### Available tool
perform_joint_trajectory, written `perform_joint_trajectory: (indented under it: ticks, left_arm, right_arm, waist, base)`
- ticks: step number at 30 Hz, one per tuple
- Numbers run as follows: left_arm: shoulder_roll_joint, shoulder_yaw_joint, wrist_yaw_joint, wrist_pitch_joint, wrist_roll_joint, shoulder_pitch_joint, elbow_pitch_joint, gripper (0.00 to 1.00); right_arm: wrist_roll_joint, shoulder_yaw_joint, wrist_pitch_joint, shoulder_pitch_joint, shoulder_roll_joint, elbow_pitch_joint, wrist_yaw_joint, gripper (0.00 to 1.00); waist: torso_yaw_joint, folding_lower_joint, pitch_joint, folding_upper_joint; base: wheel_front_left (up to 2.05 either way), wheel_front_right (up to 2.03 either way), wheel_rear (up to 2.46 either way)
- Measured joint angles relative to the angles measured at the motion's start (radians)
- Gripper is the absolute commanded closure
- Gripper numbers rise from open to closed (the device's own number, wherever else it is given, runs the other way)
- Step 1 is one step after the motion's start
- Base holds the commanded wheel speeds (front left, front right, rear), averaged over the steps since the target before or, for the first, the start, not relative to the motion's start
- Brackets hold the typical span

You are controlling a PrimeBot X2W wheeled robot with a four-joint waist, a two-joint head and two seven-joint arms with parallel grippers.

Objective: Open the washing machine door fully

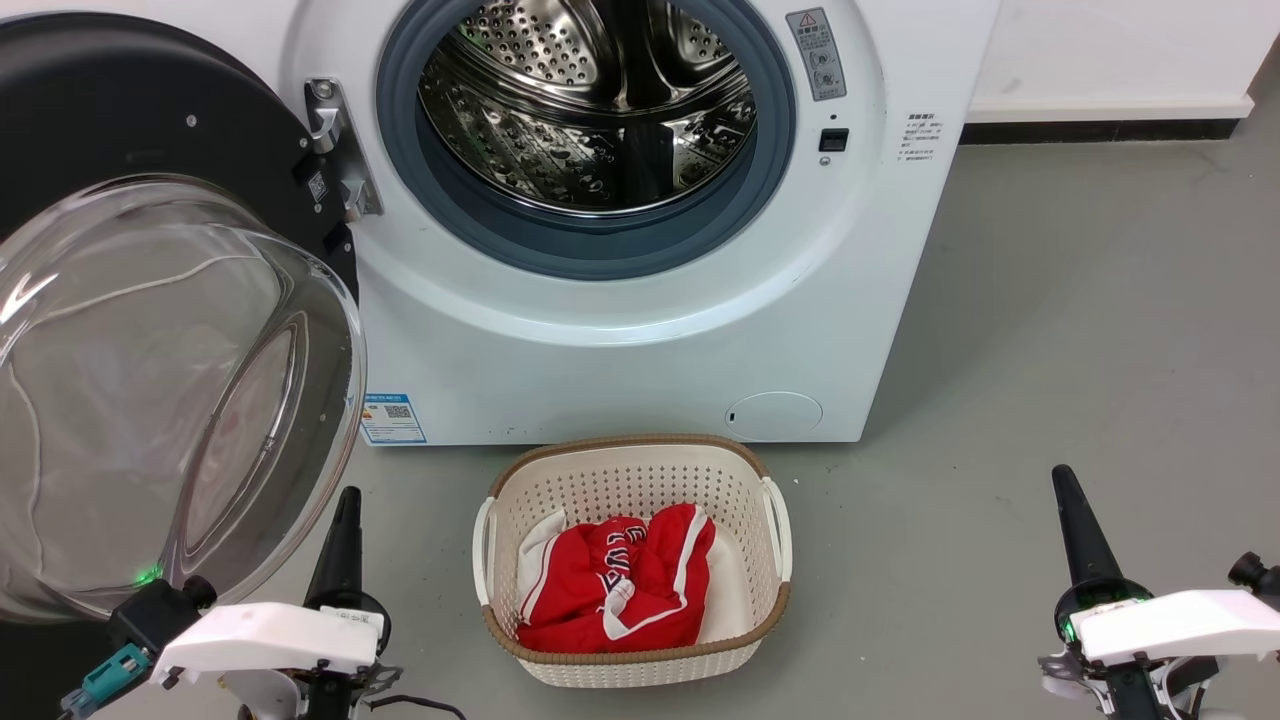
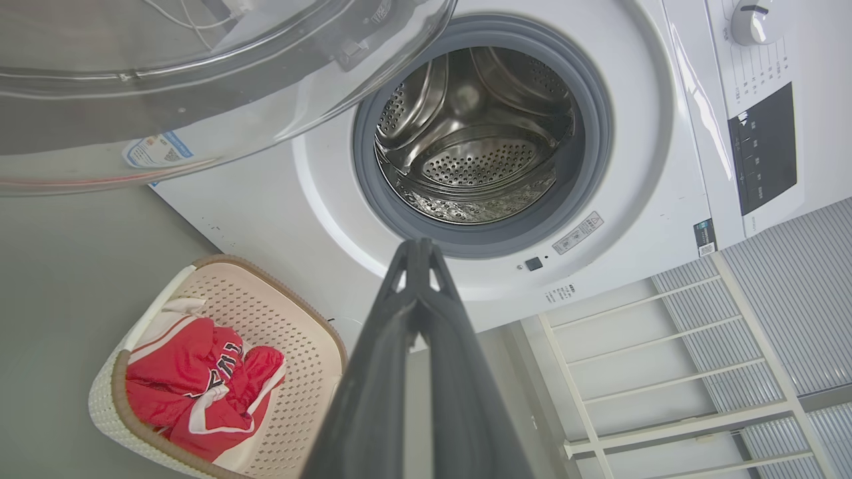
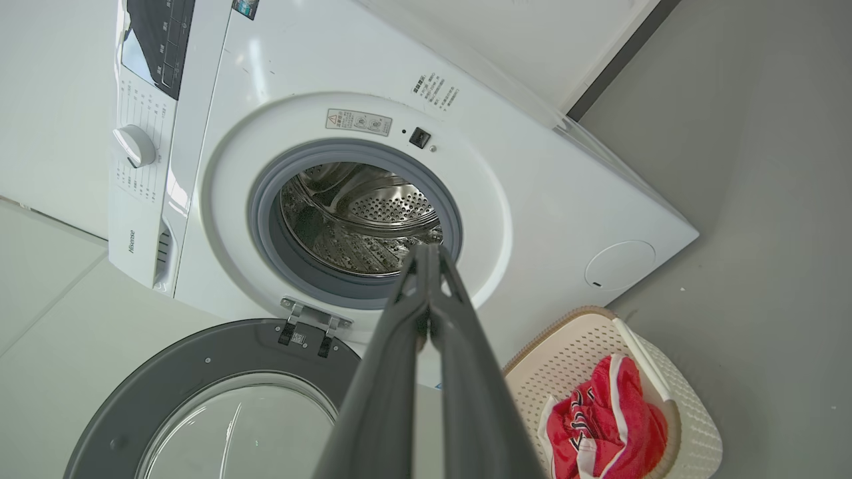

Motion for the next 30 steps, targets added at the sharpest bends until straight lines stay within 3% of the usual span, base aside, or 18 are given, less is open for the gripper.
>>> perform_joint_trajectory:
  ticks: [30]
  left_arm:
    - [-0.003,0.024,-0.017,0.076,-0.297,-0.025,0.029,1.0]
  right_arm:
    - [0.293,-0.021,0.063,-0.027,-0.001,0.038,0.0,1.0]
  waist:
    - [0.003,0.0,-0.001,0.0]
  base:
    - [0.0,0.0,0.0]
